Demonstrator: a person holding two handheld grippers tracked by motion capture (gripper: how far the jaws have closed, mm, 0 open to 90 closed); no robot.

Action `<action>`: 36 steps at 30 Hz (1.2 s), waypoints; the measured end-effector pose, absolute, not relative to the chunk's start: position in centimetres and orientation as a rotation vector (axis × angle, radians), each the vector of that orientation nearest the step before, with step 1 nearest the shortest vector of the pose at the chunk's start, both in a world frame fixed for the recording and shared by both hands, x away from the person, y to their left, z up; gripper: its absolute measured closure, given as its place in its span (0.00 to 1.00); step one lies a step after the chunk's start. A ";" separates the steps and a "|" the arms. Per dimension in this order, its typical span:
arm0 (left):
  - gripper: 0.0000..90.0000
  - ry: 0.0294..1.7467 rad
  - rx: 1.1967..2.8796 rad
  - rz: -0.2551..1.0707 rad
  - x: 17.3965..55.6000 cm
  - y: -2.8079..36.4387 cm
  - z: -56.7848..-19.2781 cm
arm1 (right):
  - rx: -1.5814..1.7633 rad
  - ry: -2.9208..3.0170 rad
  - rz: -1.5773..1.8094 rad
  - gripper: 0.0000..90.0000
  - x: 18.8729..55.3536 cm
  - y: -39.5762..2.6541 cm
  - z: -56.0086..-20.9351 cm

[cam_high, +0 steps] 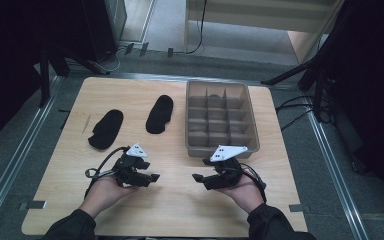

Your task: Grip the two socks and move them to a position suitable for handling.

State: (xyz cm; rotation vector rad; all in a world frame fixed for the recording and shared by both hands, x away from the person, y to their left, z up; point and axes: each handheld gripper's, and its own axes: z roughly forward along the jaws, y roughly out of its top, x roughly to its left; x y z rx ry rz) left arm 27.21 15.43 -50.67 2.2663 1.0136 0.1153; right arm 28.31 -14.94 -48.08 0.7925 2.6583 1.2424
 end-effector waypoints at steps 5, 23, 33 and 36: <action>0.40 1.015 2.274 0.112 27.4 15.4 -50.9 | 0.866 2.665 1.251 0.40 28.4 -15.2 -48.0; 0.38 1.011 2.252 0.133 27.4 15.6 -50.6 | 0.878 2.676 1.200 0.40 28.4 -15.3 -48.0; 0.39 1.016 2.249 0.142 27.3 15.8 -50.5 | 0.842 2.681 1.180 0.41 28.2 -15.1 -48.1; 0.39 1.030 2.245 0.144 27.3 15.8 -50.3 | 0.832 2.679 1.177 0.41 28.2 -15.1 -48.1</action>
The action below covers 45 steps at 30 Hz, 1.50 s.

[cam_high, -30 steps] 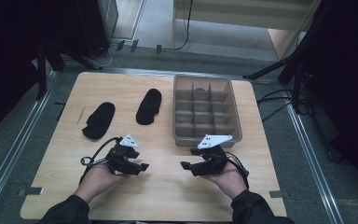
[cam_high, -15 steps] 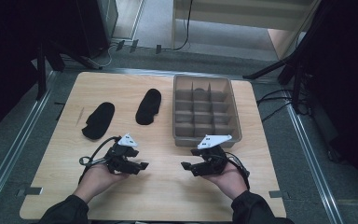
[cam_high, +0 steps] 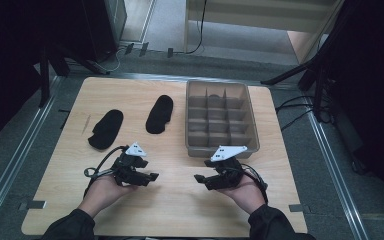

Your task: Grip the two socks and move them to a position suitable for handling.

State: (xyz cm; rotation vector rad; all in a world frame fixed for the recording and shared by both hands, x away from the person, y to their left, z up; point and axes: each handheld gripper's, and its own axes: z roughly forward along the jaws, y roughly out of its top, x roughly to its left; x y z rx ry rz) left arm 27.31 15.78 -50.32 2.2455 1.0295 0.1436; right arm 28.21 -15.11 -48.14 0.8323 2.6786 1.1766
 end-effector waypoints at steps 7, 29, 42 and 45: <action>0.39 1.030 2.238 0.156 27.3 15.8 -50.2 | 0.833 2.685 1.165 0.41 28.1 -15.0 -48.2; 0.36 1.095 2.200 0.206 27.5 17.5 -49.5 | 0.819 2.716 1.139 0.41 28.4 -14.6 -48.3; 0.40 1.170 2.161 0.210 28.1 19.0 -49.3 | 0.826 2.729 1.122 0.41 28.3 -14.5 -48.4; 0.40 1.180 2.154 0.211 28.2 19.2 -49.2 | 0.823 2.732 1.120 0.41 28.3 -14.5 -48.5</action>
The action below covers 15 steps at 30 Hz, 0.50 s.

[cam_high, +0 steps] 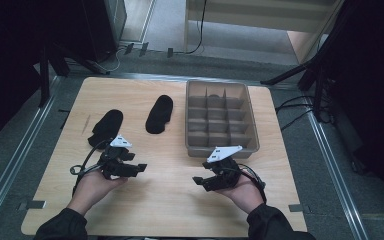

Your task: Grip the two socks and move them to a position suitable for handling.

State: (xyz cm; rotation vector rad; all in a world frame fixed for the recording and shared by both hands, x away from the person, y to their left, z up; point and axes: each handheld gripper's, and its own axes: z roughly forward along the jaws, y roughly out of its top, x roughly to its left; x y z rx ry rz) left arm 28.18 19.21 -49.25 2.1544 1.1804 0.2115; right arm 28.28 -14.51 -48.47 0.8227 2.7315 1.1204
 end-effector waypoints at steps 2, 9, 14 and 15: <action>0.40 1.195 2.143 0.222 28.4 19.6 -49.2 | 0.823 2.733 1.119 0.41 28.3 -14.5 -48.5; 0.40 1.228 2.125 0.240 28.8 20.6 -49.1 | 0.827 2.735 1.111 0.41 28.2 -14.6 -48.5; 0.40 1.245 2.107 0.247 29.0 21.2 -48.9 | 0.820 2.734 1.106 0.42 28.1 -14.7 -48.6; 0.40 1.245 2.107 0.247 29.0 21.2 -48.9 | 0.820 2.734 1.106 0.42 28.1 -14.7 -48.6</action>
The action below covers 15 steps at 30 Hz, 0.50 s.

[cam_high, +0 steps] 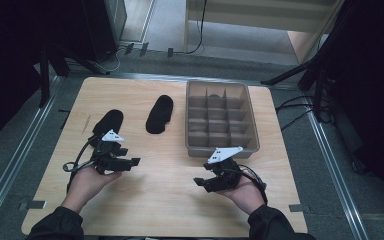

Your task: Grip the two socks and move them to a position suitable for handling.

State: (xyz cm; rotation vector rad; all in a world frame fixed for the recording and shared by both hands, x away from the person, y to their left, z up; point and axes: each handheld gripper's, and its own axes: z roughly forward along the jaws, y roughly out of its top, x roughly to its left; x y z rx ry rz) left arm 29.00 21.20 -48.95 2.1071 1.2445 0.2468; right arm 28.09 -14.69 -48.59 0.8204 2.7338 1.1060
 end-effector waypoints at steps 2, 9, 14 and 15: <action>0.41 1.255 2.101 0.254 29.2 21.7 -48.9 | 0.819 2.734 1.105 0.42 28.0 -14.8 -48.6; 0.41 1.277 2.085 0.276 29.5 22.6 -48.8 | 0.827 2.731 1.104 0.42 28.0 -15.0 -48.6; 0.41 1.313 2.066 0.273 30.1 23.7 -48.7 | 0.834 2.731 1.101 0.42 27.9 -15.1 -48.7; 0.41 1.313 2.066 0.273 30.1 23.7 -48.7 | 0.834 2.731 1.101 0.42 27.9 -15.1 -48.7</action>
